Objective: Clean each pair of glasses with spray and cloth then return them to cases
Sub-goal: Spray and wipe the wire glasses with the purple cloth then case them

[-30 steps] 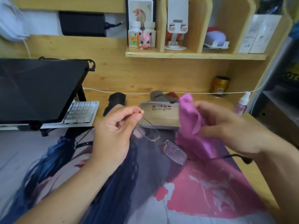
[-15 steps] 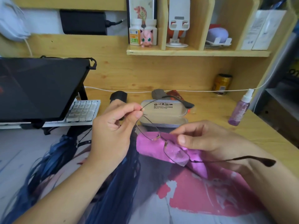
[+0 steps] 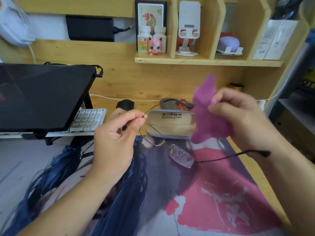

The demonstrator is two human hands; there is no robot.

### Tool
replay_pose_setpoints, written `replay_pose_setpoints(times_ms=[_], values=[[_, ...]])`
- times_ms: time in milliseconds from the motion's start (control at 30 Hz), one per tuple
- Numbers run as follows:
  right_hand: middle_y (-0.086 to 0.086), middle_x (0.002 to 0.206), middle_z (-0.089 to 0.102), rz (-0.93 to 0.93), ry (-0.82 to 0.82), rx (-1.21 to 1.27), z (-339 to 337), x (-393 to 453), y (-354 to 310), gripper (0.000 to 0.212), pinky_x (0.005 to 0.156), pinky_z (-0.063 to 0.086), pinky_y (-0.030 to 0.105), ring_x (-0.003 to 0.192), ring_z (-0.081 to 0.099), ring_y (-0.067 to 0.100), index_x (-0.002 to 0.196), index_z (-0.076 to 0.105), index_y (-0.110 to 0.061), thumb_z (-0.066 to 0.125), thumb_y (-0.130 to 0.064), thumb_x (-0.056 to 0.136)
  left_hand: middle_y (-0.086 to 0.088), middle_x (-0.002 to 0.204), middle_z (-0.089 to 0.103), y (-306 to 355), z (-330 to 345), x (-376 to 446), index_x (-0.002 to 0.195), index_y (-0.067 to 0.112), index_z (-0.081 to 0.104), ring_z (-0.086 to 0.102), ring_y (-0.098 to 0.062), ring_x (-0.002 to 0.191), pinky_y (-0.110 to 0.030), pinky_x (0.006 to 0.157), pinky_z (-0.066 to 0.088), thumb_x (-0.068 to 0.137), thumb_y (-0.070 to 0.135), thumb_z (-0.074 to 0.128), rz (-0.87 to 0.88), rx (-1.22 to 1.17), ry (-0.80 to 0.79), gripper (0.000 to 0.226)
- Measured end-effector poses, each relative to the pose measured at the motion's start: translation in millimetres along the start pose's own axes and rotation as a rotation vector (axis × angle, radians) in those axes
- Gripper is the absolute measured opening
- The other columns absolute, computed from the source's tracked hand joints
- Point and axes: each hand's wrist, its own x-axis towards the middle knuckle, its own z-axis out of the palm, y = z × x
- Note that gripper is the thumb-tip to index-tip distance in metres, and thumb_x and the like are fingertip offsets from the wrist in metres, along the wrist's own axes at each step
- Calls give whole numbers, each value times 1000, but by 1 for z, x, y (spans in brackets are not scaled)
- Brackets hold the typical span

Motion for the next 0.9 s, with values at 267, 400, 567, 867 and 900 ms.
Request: replay_pose_setpoints(times_ms=[267,400,567,867,900], values=[[7,86,75,369,-470,191,19,-28,21,18,71,55,18,87,72,13,88,72,-1,62,-17,91,-1,86,63,-3,-3,1,100,29,71,60,-10,82,-18,77,46,95,7,65,55,77,-4,23],[21,98,65,521,-516,137,25,-25,29,30,58,54,20,69,66,18,98,67,-4,79,7,73,-2,87,63,0,-4,-1,100,29,70,61,-15,83,-22,78,47,95,9,66,120,106,-36,21],[10,81,73,642,-740,-31,33,-37,25,18,58,56,28,65,67,18,83,77,-17,80,0,78,-2,85,64,-1,-1,-2,99,22,72,61,-16,82,-22,78,45,94,8,66,120,110,-57,15],[23,89,68,724,-872,129,24,-34,30,32,65,59,31,72,69,28,94,72,1,64,13,65,-2,87,63,1,1,-5,101,22,71,59,-9,82,-17,77,43,92,6,67,149,102,-99,19],[18,81,70,712,-846,132,26,-36,30,28,61,57,26,68,69,22,86,74,-4,64,12,65,-1,86,63,1,1,-5,100,23,71,59,-8,81,-16,77,43,93,5,67,143,97,-100,20]])
